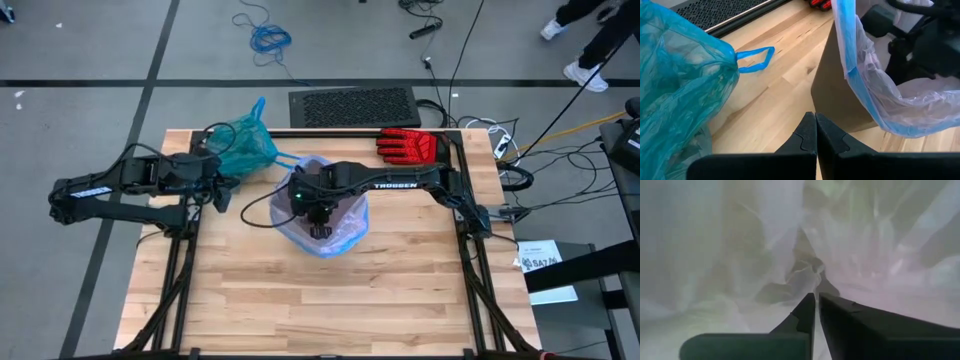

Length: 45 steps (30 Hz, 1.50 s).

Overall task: Place trash/remove bag and relplace
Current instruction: Insert a new pink trash bag into the black trash bin

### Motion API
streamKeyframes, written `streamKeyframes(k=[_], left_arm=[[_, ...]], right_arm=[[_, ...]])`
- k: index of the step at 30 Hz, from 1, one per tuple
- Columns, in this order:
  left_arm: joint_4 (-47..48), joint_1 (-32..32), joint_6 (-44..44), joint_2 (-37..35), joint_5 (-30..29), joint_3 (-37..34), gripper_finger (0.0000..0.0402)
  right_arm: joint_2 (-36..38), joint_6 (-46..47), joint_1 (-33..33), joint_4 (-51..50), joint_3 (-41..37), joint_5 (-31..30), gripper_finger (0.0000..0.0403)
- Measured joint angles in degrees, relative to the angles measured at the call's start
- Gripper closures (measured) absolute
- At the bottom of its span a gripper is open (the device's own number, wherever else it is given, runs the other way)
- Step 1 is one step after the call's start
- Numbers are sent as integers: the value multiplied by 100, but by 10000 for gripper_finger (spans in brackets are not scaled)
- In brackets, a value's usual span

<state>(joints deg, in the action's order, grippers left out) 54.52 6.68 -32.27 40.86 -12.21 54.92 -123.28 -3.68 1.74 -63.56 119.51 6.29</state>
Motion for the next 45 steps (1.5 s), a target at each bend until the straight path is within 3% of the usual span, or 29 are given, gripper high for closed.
streamKeyframes(k=[13,16,19,21,25,45], left_arm=[[0,-2,7,0,0,1,402],[0,-4,8,0,0,0,402],[-1,-4,9,0,0,0,402],[-5,-4,11,0,0,0,402],[-2,-4,13,0,0,0,402],[-308,0,113,4,50,1,402]], right_arm=[[0,-9,-35,-46,879,-28,345],[-2,-393,-35,-325,1172,-38,346],[13,-1038,-42,-647,1560,-690,362],[301,-1223,-3,-382,1373,-1123,383],[594,-1162,317,-229,1348,-1240,398],[317,-1078,1551,-325,1263,-1037,403]])
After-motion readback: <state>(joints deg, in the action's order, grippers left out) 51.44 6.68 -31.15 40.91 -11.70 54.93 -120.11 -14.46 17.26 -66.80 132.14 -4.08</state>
